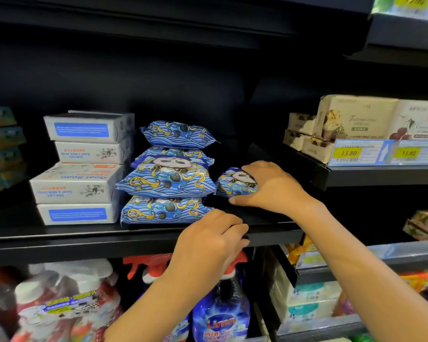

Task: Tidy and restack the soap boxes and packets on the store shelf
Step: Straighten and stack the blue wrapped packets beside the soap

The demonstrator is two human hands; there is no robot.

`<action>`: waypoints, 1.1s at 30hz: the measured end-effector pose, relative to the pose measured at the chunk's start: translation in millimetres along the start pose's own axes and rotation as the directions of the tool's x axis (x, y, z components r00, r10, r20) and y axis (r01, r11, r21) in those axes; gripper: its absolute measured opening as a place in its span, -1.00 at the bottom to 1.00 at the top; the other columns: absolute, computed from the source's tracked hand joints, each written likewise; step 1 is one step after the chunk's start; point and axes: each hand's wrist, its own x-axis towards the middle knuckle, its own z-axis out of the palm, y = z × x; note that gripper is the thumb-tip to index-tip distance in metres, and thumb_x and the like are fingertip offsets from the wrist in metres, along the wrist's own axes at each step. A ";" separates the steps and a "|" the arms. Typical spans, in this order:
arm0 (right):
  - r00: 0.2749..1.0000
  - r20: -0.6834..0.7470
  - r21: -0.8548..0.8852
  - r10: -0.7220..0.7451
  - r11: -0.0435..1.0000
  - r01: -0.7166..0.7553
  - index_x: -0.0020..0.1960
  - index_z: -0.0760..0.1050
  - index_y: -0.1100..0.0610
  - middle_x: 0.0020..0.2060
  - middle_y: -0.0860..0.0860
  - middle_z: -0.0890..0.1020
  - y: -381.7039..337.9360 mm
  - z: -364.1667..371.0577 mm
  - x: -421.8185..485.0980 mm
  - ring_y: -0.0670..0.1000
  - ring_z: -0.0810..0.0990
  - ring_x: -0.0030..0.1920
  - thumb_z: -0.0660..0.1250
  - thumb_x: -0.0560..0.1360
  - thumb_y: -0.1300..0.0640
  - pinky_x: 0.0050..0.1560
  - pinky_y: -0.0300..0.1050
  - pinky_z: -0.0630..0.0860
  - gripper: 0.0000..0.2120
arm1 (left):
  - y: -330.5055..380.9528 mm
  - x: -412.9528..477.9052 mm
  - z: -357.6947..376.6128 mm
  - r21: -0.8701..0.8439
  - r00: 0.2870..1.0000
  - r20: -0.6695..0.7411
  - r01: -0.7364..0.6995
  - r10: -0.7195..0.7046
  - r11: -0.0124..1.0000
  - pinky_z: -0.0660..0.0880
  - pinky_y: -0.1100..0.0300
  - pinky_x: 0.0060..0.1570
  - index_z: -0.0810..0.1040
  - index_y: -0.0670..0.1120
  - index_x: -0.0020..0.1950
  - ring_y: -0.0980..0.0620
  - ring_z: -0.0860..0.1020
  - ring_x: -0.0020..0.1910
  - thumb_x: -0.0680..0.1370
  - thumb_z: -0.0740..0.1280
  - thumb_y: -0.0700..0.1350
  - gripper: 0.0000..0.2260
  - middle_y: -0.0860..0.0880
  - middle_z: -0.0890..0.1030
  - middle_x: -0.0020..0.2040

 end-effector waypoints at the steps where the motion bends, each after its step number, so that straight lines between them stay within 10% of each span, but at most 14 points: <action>1: 0.997 0.072 -0.014 0.032 0.999 -0.031 0.38 0.30 0.04 0.24 0.02 0.41 -1.2 -1.1 2.6 0.06 0.37 0.24 0.41 0.30 -0.28 0.17 0.02 0.43 -0.24 | 0.6 0.0 0.0 -0.007 1.000 -0.003 -0.001 0.001 1.000 0.58 0.18 -0.31 0.69 -0.19 -0.11 -0.05 0.65 -0.19 0.31 0.58 -0.18 -0.79 -0.06 0.67 -0.15; 9: 0.928 -0.324 0.113 0.183 0.982 -0.155 0.37 0.32 0.16 0.17 0.07 0.36 -5.2 14.0 -26.7 0.08 0.34 0.21 0.44 0.33 -0.19 0.08 -0.11 0.39 -0.25 | -2.6 -2.5 -14.6 -0.133 0.998 0.057 -0.006 0.014 0.991 0.51 0.17 -0.05 0.67 -0.17 -0.01 0.01 0.63 -0.05 0.50 0.27 0.04 -0.67 -0.02 0.67 -0.05; 16: 0.661 -0.750 0.190 0.004 0.959 0.210 0.30 0.43 0.31 0.11 0.18 0.46 -23.2 7.8 -60.8 0.15 0.47 0.13 0.55 0.28 0.01 0.10 -0.06 0.48 -0.30 | -4.7 19.0 -65.5 -0.433 0.867 -0.418 0.071 -0.270 0.899 0.51 0.32 -0.05 0.56 -0.11 0.08 0.12 0.58 -0.02 0.51 0.31 -0.03 -0.78 0.03 0.60 0.02; 23: 0.382 -0.797 -0.270 -0.467 0.842 0.466 0.30 0.34 0.22 0.14 0.13 0.37 -37.6 -20.4 -70.5 0.12 0.42 0.19 0.40 0.47 0.00 0.25 0.10 0.40 -0.48 | -22.7 56.6 -112.0 -0.569 0.901 0.125 0.408 -0.416 0.714 0.56 0.28 -0.13 0.60 0.14 0.02 0.23 0.63 -0.11 0.24 0.46 0.22 -0.60 0.20 0.67 -0.10; 33: 0.692 -0.535 -0.074 -0.485 0.843 0.533 0.32 0.42 0.23 0.24 0.06 0.49 -40.8 -69.3 -80.2 0.02 0.43 0.27 0.37 0.36 -0.20 0.23 -0.03 0.43 -0.31 | -34.3 36.9 -112.3 -0.578 0.934 -0.149 0.183 -0.323 0.795 0.54 0.23 -0.22 0.59 0.06 0.02 0.08 0.61 -0.17 0.28 0.52 -0.03 -0.67 0.09 0.65 -0.12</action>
